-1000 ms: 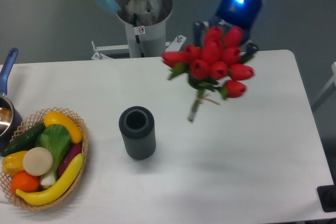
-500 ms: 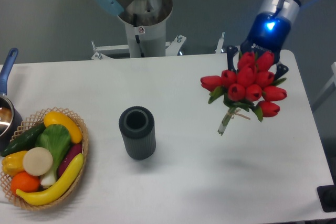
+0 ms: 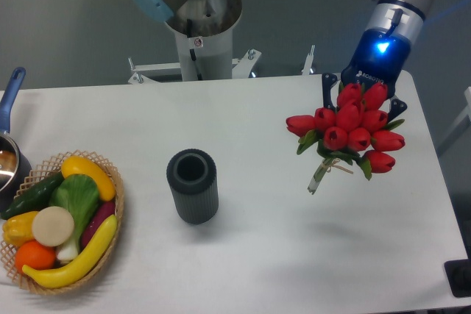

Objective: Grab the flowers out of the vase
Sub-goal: 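Carry the tulips away from the vase and hold them above the table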

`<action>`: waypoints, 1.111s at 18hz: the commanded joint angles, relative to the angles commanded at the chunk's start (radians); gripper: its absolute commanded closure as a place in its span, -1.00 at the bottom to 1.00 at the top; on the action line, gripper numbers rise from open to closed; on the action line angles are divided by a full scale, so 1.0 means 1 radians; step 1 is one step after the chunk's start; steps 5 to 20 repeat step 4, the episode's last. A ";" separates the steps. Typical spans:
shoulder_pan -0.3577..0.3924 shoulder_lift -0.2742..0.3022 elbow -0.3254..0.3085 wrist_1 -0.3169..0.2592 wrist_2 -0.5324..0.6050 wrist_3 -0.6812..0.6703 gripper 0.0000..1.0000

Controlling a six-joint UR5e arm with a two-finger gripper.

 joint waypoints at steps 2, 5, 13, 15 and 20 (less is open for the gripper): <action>-0.003 -0.003 0.002 0.000 0.000 -0.002 0.31; -0.002 -0.003 0.000 0.000 0.000 0.000 0.31; -0.002 -0.003 0.000 0.000 0.000 0.000 0.31; -0.002 -0.003 0.000 0.000 0.000 0.000 0.31; -0.002 -0.003 0.000 0.000 0.000 0.000 0.31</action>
